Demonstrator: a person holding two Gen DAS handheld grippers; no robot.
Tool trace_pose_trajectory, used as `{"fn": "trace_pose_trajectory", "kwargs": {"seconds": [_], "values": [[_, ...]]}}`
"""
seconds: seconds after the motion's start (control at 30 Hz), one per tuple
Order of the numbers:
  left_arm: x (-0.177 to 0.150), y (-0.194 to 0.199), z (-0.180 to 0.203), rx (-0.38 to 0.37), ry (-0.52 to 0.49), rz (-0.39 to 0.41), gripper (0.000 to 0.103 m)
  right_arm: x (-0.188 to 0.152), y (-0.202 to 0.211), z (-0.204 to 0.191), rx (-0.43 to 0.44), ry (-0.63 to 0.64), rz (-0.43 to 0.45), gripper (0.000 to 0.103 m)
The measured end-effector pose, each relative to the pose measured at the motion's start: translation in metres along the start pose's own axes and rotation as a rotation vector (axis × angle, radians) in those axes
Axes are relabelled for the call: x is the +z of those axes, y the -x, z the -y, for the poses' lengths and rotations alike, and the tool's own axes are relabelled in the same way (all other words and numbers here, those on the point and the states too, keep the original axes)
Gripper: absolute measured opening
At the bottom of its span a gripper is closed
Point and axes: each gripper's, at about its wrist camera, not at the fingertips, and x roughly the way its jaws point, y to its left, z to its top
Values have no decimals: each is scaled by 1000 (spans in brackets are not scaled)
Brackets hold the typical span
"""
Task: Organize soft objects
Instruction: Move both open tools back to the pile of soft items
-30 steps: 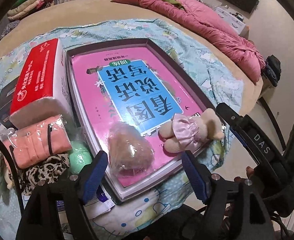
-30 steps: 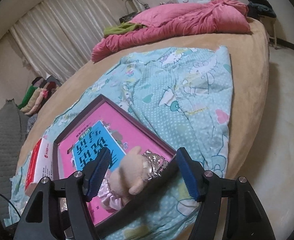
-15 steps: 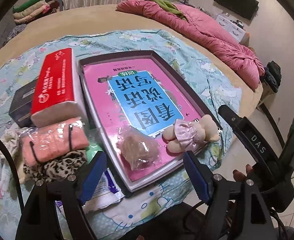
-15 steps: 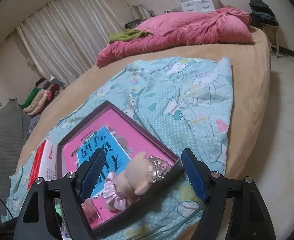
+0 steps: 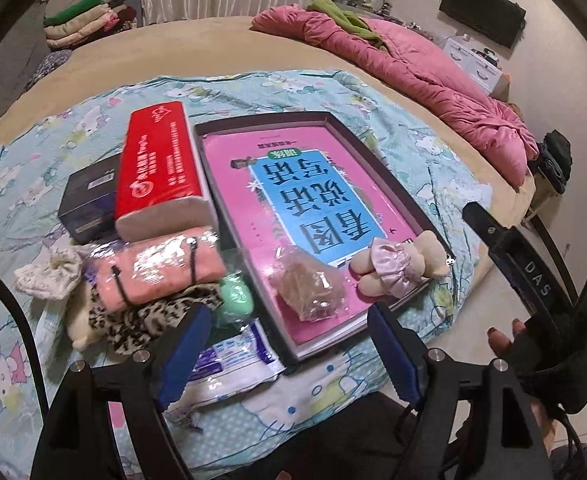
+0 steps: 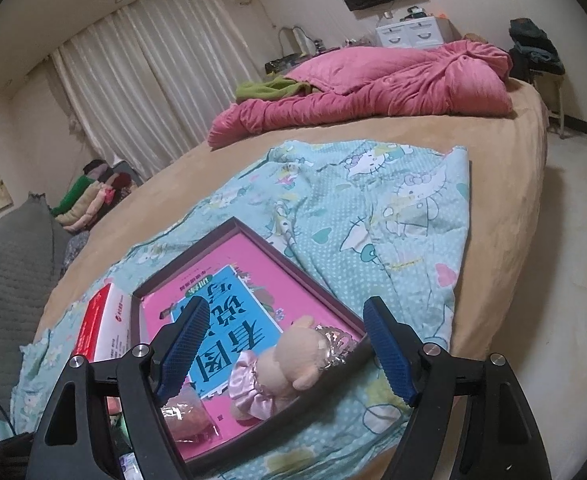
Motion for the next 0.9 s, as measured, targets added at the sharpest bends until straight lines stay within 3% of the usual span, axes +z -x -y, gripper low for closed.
{"fn": "trace_pose_trajectory", "kwargs": {"seconds": [0.13,0.37,0.9], "values": [[-6,7,-13,14,22,-1,80,2,7,-10,-18,45,-5,80],[-10,26,-45,27,89,13,80,5,18,-34,25,100,-19,80],[-24,73,-111,76,190,82,80,-7,43,-97,206,187,-74,80]]}}
